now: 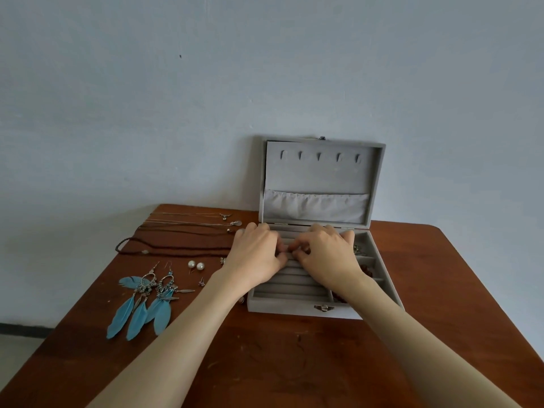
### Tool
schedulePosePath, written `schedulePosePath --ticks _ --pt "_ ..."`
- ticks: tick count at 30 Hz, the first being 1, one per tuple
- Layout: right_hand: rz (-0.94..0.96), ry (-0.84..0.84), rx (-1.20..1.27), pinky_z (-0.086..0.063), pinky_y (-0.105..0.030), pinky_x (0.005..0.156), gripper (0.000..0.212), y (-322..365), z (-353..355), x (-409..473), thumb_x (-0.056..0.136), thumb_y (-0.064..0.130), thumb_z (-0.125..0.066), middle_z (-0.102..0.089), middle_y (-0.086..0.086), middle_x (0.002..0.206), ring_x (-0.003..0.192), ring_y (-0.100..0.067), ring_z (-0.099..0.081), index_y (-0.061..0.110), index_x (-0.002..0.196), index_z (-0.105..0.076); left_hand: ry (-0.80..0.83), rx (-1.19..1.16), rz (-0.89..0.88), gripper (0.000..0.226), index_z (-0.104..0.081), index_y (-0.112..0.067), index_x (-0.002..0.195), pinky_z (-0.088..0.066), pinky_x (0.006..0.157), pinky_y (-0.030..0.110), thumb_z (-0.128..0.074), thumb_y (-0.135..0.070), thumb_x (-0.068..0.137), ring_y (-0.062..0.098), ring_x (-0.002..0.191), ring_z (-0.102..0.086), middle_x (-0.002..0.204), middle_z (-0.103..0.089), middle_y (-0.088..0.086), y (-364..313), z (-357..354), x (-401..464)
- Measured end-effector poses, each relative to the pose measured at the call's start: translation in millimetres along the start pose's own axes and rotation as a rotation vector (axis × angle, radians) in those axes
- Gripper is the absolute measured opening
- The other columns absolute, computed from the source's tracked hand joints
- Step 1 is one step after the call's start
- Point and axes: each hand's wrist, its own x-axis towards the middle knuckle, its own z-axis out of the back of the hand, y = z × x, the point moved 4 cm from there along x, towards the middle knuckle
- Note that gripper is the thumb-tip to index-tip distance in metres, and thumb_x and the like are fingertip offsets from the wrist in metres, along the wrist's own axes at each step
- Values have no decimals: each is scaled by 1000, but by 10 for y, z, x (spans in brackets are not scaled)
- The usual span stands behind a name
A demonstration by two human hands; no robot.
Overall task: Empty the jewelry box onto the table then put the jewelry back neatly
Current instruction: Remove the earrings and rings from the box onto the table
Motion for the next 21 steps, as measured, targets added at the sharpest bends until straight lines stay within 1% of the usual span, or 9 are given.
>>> schedulePosePath --ticks 4,8,11,13,14,16,18,19,21 --pt "46 15 -76 -25 -37 90 21 18 24 -2 92 27 -48 -59 4 112 110 -18 -48 30 102 -66 -31 15 -15 21 -62 -19 101 -30 89 33 -51 -31 89 22 106 -42 109 -53 2 3 2 -26" --pt "62 121 -79 -27 -39 93 19 31 32 54 91 27 -47 -60 5 110 108 -18 -51 29 100 -63 -55 -11 -34 20 -62 -20 102 -27 86 31 -51 -30 89 20 107 -41 111 -52 0 -1 12 -48" --pt "29 222 -22 -26 -39 92 11 13 50 123 88 30 -50 -64 8 103 104 -17 -55 31 88 -61 -68 -78 -32 18 -63 -21 100 -24 84 29 -52 -31 90 18 106 -41 107 -51 -3 17 17 -66" --pt "24 276 -2 -25 -40 92 8 8 64 159 87 31 -52 -63 10 96 101 -16 -57 33 80 -57 -72 -166 -16 13 -63 -23 94 -24 84 28 -54 -31 89 16 103 -42 99 -49 -6 32 37 -79" --pt "29 297 0 -25 -39 92 8 7 68 170 87 32 -53 -60 11 93 100 -16 -57 32 80 -56 -72 -213 -10 9 -62 -24 90 -26 84 29 -56 -31 88 15 101 -42 96 -48 -7 40 52 -87" --pt "51 314 -12 -24 -39 92 9 11 71 183 89 31 -52 -58 11 92 101 -16 -56 29 83 -58 -57 -294 -5 6 -60 -27 81 -33 87 32 -59 -29 86 14 97 -44 92 -49 -8 64 85 -114" --pt "71 294 -45 -25 -39 94 15 19 63 168 91 30 -48 -62 7 100 104 -17 -55 23 91 -61 -29 -367 0 12 -58 -31 74 -38 88 36 -60 -27 85 13 93 -46 87 -50 -10 103 113 -157" --pt "80 273 -60 -26 -40 96 18 23 58 150 92 30 -46 -62 5 104 105 -17 -54 21 96 -62 -16 -404 3 15 -57 -32 71 -39 86 35 -61 -27 84 11 89 -46 86 -49 -11 124 133 -188" --pt "102 226 -18 -30 -39 98 18 41 67 90 93 29 -47 -61 4 103 102 -16 -53 19 98 -61 -2 -473 19 16 -59 -32 70 -38 79 25 -62 -26 84 8 84 -48 85 -50 -11 165 189 -273"
